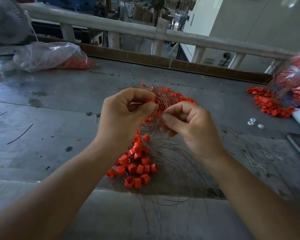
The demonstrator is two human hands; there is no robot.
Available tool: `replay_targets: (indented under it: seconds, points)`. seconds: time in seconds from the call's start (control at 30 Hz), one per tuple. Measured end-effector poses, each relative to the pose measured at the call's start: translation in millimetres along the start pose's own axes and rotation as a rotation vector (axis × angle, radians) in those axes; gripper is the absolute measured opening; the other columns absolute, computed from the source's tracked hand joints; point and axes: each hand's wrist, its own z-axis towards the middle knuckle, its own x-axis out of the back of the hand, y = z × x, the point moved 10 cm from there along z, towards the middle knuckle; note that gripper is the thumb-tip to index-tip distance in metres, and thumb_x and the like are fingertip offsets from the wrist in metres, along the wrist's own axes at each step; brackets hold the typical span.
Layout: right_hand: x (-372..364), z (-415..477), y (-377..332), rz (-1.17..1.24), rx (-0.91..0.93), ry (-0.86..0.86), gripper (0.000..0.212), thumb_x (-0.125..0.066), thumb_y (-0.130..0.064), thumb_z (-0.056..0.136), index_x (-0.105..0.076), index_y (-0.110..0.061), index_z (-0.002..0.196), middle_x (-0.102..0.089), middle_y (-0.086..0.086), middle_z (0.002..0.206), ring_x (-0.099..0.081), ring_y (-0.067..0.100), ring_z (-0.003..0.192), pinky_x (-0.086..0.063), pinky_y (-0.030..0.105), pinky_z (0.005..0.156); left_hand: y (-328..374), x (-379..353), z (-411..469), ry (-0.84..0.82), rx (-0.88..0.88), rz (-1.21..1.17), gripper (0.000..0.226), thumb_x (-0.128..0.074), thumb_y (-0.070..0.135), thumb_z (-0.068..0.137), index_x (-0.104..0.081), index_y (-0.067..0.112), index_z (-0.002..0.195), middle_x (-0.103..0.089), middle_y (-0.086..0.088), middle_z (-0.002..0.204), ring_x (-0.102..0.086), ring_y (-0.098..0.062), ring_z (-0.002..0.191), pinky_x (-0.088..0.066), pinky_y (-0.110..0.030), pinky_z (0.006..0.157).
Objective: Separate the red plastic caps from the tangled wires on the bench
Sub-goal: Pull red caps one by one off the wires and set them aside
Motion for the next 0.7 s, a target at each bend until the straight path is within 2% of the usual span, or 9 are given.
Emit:
replay_targets:
  seconds: [0.1, 0.17, 0.23, 0.27, 0.37, 0.43, 0.5, 0.6, 0.7]
  points:
    - [18, -1, 2, -0.058, -0.013, 0.162, 0.018, -0.068, -0.014, 0.079, -0.051, -0.019, 0.075, -0.059, 0.0, 0.061, -0.057, 0.007, 0.052, -0.044, 0.019, 0.05, -4, 2, 0, 0.02, 0.034, 0.006, 0.027, -0.067, -0.003, 0.075, -0.064, 0.023, 0.079, -0.07, 0.01, 0.069, -0.069, -0.009, 0.07, -0.053, -0.015, 0.066]
    - [23, -8, -29, -0.251, 0.248, 0.248, 0.025, -0.069, -0.018, 0.079, -0.045, -0.017, 0.074, -0.051, -0.003, 0.062, -0.05, 0.006, 0.054, -0.043, 0.018, 0.051, -6, 4, 0, 0.047, 0.04, 0.045, 0.028, -0.068, -0.001, 0.075, -0.064, 0.026, 0.077, -0.068, 0.009, 0.071, -0.068, -0.007, 0.071, -0.053, -0.015, 0.067]
    - [6, -18, -53, -0.363, 0.493, 0.173, 0.02, -0.069, -0.021, 0.078, -0.051, -0.011, 0.079, -0.055, 0.0, 0.067, -0.052, 0.01, 0.06, -0.045, 0.019, 0.053, -5, 2, -1, 0.052, 0.03, 0.097, 0.026, -0.07, 0.001, 0.074, -0.064, 0.027, 0.078, -0.067, 0.011, 0.075, -0.066, -0.003, 0.07, -0.052, -0.012, 0.066]
    - [-3, -21, -56, -0.448, 0.537, 0.13, 0.021, -0.068, -0.024, 0.076, -0.056, -0.007, 0.082, -0.059, 0.004, 0.072, -0.054, 0.01, 0.066, -0.046, 0.02, 0.058, -5, 1, -2, 0.048, 0.027, 0.109, 0.024, -0.071, 0.003, 0.074, -0.065, 0.026, 0.079, -0.067, 0.011, 0.075, -0.066, -0.002, 0.07, -0.051, -0.012, 0.066]
    - [-17, -17, -47, -0.72, 0.488, 0.078, 0.029, -0.072, -0.025, 0.071, -0.064, -0.004, 0.088, -0.066, 0.004, 0.083, -0.053, 0.006, 0.08, -0.045, 0.03, 0.073, -5, -1, -4, 0.055, 0.03, 0.101, 0.021, -0.074, 0.005, 0.072, -0.065, 0.024, 0.08, -0.066, 0.011, 0.076, -0.065, -0.001, 0.071, -0.05, -0.011, 0.064]
    - [-12, -14, -41, -0.73, 0.429, 0.088, 0.024, -0.071, -0.022, 0.069, -0.066, -0.004, 0.084, -0.067, 0.002, 0.079, -0.046, -0.001, 0.076, -0.042, 0.033, 0.074, -5, -2, -4, 0.06, 0.042, 0.075, 0.023, -0.074, 0.005, 0.071, -0.064, 0.025, 0.079, -0.064, 0.011, 0.075, -0.063, -0.001, 0.07, -0.05, -0.011, 0.064]
    - [-10, -13, -39, -0.708, 0.408, 0.071, 0.02, -0.068, -0.023, 0.071, -0.067, -0.006, 0.08, -0.067, -0.001, 0.074, -0.042, -0.006, 0.07, -0.037, 0.028, 0.075, -6, -3, -5, 0.043, 0.059, 0.044, 0.026, -0.073, 0.005, 0.072, -0.064, 0.027, 0.08, -0.062, 0.013, 0.073, -0.064, -0.003, 0.071, -0.052, -0.013, 0.066]
    - [-18, -13, -37, -0.725, 0.404, -0.011, 0.021, -0.068, -0.028, 0.073, -0.068, -0.008, 0.08, -0.067, -0.002, 0.073, -0.05, 0.002, 0.068, -0.036, 0.026, 0.078, -6, -4, -5, 0.03, 0.07, 0.043, 0.025, -0.071, 0.004, 0.073, -0.065, 0.027, 0.08, -0.063, 0.016, 0.07, -0.065, -0.006, 0.073, -0.052, -0.014, 0.068]
    - [-19, -12, -36, -0.727, 0.404, -0.029, 0.015, -0.065, -0.02, 0.077, -0.067, -0.005, 0.076, -0.064, 0.002, 0.07, -0.054, 0.012, 0.066, -0.044, 0.031, 0.066, -9, -2, -4, 0.04, 0.104, -0.009, 0.02, -0.07, 0.001, 0.073, -0.065, 0.021, 0.075, -0.065, 0.006, 0.07, -0.068, -0.014, 0.072, -0.055, -0.019, 0.068]
